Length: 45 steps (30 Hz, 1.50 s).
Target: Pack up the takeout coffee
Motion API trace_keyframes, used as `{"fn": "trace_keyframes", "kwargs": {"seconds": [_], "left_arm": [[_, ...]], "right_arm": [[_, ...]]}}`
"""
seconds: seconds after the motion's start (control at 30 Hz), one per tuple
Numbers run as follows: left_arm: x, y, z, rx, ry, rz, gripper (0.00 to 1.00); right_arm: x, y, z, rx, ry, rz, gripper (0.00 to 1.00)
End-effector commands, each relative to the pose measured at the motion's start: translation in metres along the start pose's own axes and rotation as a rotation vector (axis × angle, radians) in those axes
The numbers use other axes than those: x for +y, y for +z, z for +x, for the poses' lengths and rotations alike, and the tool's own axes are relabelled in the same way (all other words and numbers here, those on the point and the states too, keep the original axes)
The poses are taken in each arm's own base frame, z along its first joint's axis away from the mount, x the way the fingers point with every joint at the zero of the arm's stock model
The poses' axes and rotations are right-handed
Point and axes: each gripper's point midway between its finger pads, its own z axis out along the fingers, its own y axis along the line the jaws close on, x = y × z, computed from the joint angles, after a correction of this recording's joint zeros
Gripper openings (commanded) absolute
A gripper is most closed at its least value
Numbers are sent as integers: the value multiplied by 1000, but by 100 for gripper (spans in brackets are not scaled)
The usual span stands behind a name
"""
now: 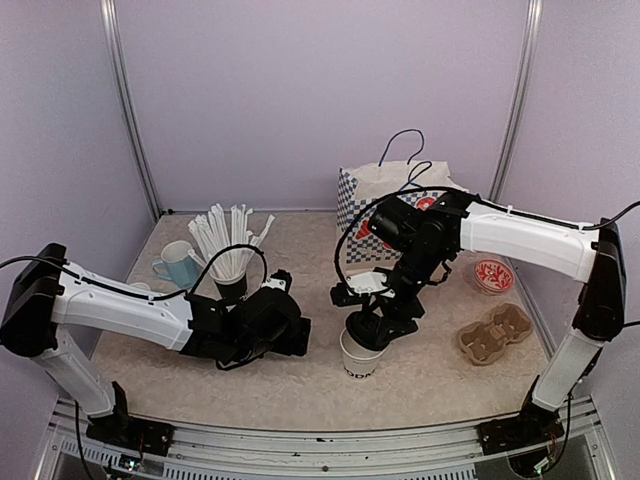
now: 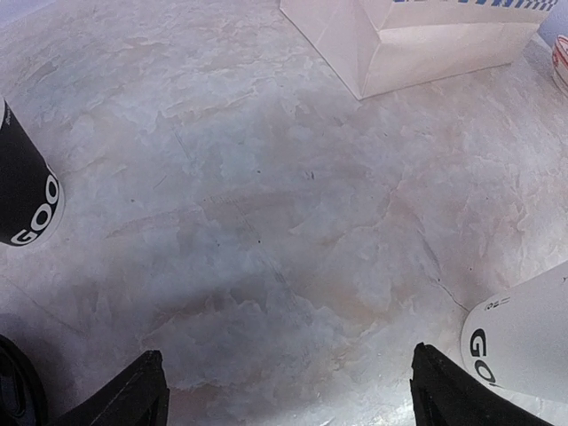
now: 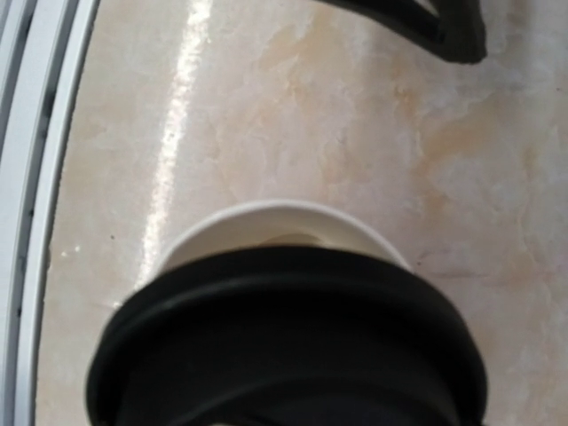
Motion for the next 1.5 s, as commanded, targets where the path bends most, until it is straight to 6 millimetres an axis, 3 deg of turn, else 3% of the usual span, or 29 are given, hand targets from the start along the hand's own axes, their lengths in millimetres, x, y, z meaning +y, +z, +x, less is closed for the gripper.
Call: {"fn": "trace_keyframes", "kwargs": {"seconds": [0.0, 0.47, 0.6, 0.67, 0.8, 0.93, 1.07, 1.3, 1.47], "left_arm": [[3, -7, -9, -33, -54, 24, 92], [6, -9, -10, -34, -59, 24, 91], [7, -6, -7, -26, -67, 22, 91], [9, -6, -7, -23, -74, 22, 91], [9, -8, -9, -24, -84, 32, 91], [3, -16, -18, -31, -95, 69, 91], [-13, -30, -30, -33, -86, 157, 89], [-68, -56, -44, -3, -50, 447, 85], [-100, -59, -41, 55, -41, 580, 84]], "right_arm": [[7, 2, -2, 34, -4, -30, 78], [9, 14, -4, 75, 0, -47, 78], [11, 15, -4, 86, -4, -48, 83], [11, 15, -5, 88, -5, -48, 90], [8, 9, -11, 73, -2, -28, 96], [3, -10, -18, 55, -3, 40, 99], [0, -27, -18, 8, 11, 95, 99], [-18, -53, -5, -220, 212, 118, 92], [-1, -46, 5, -336, 261, 63, 93]]}}
